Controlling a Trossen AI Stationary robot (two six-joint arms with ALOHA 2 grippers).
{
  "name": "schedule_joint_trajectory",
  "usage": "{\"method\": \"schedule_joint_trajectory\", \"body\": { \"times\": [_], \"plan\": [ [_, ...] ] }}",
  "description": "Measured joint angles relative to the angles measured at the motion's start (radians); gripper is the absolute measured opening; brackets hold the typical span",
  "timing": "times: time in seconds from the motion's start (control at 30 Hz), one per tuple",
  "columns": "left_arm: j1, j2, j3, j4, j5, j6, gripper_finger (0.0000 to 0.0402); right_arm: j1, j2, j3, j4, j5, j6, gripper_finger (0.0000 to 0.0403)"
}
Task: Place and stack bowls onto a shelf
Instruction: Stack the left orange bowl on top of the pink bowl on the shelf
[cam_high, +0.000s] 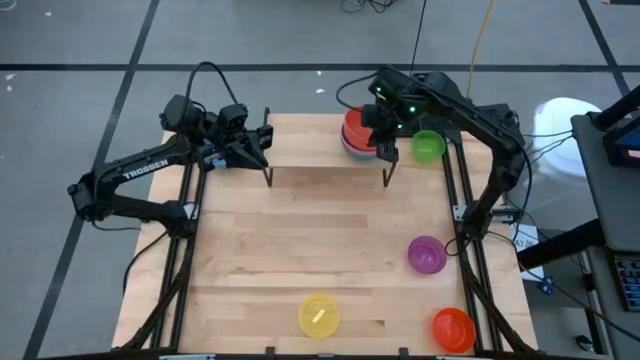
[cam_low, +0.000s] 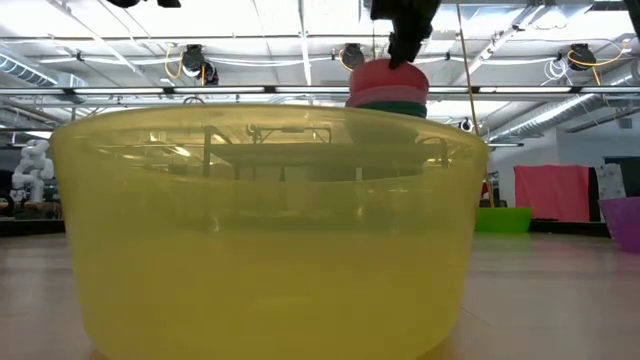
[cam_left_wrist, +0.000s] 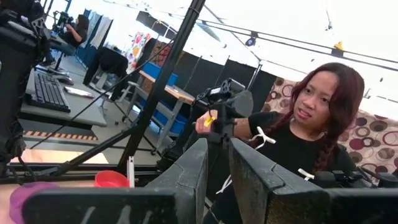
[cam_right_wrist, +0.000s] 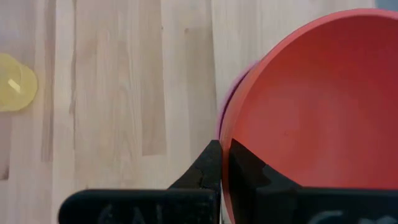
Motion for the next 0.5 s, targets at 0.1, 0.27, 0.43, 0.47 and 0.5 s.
{"method": "schedule_joint_trajectory", "body": {
  "times": [0.1,0.27,0.43,0.47,0.5],
  "plan": [
    [0.000,0.000,0.000,0.000,0.000,-0.004,0.0072,-0.003,0.001,-0.042,0.000,0.002,-0.030,0.0000],
    [0.000,0.000,0.000,0.001,0.000,-0.004,0.0072,-0.003,0.001,-0.084,0.032,0.007,-0.048,0.0000],
    [0.000,0.000,0.000,0.001,0.000,-0.004,0.0072,-0.003,0.001,-0.087,0.062,0.005,-0.045,0.0011],
    [0.000,0.000,0.000,0.001,0.003,-0.004,0.0072,-0.003,0.001,-0.087,0.064,0.005,-0.044,0.0017],
    [0.000,0.000,0.000,0.001,0.010,-0.004,0.0072,-0.003,0.001,-0.088,0.066,0.005,-0.043,0.0024]
  ]
}}
